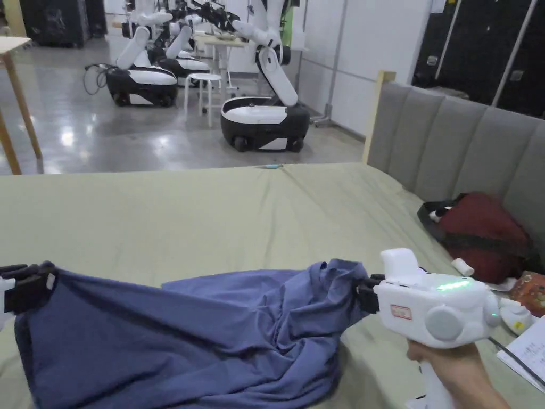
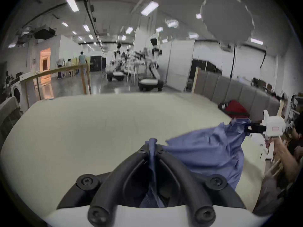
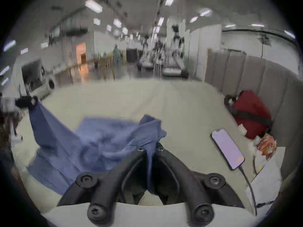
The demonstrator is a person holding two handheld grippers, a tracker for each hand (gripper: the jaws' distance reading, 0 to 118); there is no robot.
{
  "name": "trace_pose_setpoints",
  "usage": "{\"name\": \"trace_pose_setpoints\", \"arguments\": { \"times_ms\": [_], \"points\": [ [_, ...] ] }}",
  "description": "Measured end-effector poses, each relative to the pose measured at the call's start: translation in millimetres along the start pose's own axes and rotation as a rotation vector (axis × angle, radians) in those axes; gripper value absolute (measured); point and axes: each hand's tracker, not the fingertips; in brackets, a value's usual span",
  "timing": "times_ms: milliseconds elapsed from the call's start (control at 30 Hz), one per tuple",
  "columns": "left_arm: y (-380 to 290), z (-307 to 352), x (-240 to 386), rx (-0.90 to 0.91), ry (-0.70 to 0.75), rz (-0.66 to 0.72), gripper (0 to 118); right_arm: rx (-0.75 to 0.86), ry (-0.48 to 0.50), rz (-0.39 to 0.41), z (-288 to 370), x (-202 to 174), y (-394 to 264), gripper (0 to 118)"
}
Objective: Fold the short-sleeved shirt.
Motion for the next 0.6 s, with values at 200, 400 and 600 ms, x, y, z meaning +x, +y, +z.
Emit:
{"name": "trace_pose_setpoints", "arguments": {
  "times_ms": [200,400,600],
  "points": [
    [87.3,58.5,-15.4,0.175,0.005,0.092,2,0.276,0.051,0.038,55.7,-39.7,113.2,5],
    [206.4,101.7,-23.5,0.312,0.117,0.041,1,0.458,0.069,0.107,74.7,-104.3,247.1,5],
    [324.9,119.5,-42.4,0.379,0.281,0.003,1,0.507,0.003,0.096,68.4,-155.2,384.8,5]
  ]
}}
